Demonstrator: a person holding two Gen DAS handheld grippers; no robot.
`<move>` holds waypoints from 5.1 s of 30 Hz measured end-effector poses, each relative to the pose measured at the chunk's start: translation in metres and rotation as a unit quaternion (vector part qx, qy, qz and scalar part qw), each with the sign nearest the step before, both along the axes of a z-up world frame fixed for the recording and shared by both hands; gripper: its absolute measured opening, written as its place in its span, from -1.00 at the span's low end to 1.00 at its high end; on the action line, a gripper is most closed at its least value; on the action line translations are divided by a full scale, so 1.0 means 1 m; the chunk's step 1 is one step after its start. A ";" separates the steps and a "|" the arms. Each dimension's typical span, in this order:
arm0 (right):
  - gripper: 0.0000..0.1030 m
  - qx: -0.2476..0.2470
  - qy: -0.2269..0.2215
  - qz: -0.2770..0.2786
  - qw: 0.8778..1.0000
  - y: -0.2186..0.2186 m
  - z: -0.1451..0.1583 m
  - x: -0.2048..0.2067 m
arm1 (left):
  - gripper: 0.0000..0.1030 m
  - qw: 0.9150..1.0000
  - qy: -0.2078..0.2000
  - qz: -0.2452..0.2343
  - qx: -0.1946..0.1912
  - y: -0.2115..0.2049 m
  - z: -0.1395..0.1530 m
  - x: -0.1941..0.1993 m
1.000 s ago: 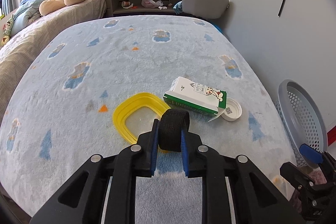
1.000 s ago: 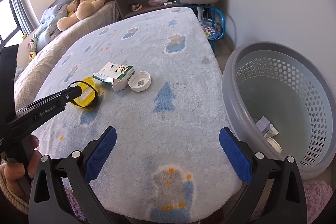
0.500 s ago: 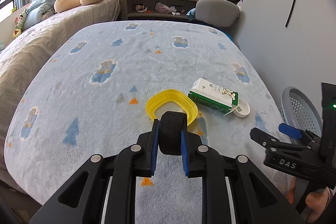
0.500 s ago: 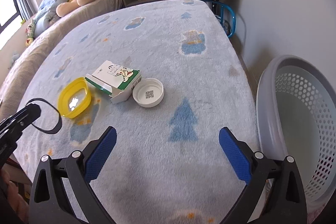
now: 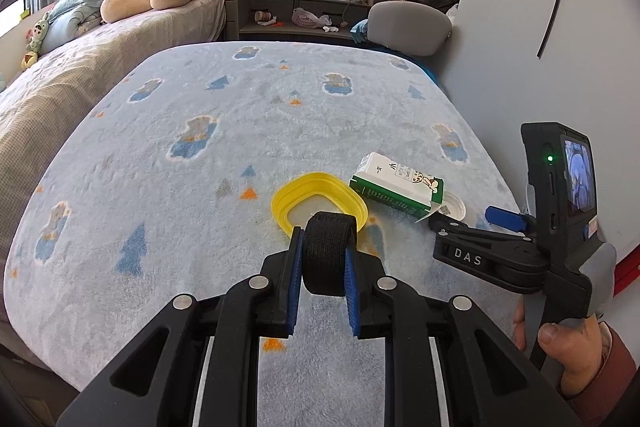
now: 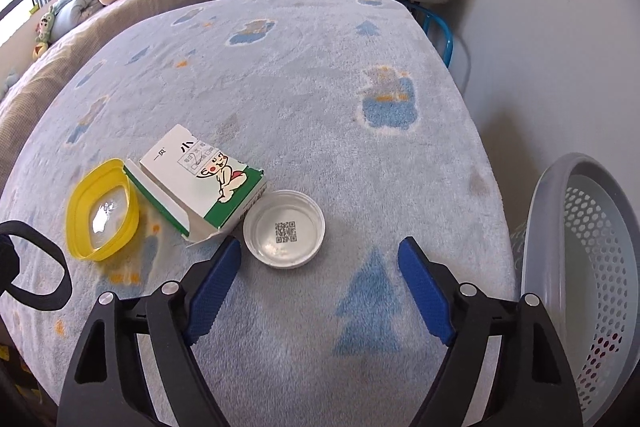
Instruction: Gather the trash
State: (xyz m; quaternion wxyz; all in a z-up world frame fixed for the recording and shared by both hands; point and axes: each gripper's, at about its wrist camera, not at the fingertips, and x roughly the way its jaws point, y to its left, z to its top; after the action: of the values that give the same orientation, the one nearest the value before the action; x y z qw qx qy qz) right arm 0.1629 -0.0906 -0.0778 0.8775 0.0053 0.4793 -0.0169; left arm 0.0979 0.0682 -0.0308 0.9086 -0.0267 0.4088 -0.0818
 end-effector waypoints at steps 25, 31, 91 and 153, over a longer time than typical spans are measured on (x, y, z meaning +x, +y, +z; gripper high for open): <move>-0.24 0.034 -0.030 0.030 0.999 0.001 0.026 -0.063 | -0.64 1.000 -0.006 -0.001 0.010 -0.008 0.010 -0.019; -0.24 0.051 -0.046 0.017 0.998 -0.015 0.041 -0.091 | -0.64 1.000 -0.013 -0.012 0.018 -0.020 0.019 -0.031; -0.24 0.106 -0.104 -0.209 0.967 -0.270 0.035 -0.171 | -0.64 0.964 -0.006 -0.259 0.065 -0.326 0.003 -0.018; 0.72 0.090 -0.136 -0.216 0.963 -0.243 0.046 -0.197 | 0.34 0.985 -0.024 -0.162 0.055 -0.222 0.024 -0.038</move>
State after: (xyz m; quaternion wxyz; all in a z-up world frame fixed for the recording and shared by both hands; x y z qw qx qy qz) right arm -0.0345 -0.3339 -0.0322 0.9058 0.1899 0.3421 -0.1624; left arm 0.0595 -0.1536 -0.0065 0.8929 0.0917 0.3897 -0.2061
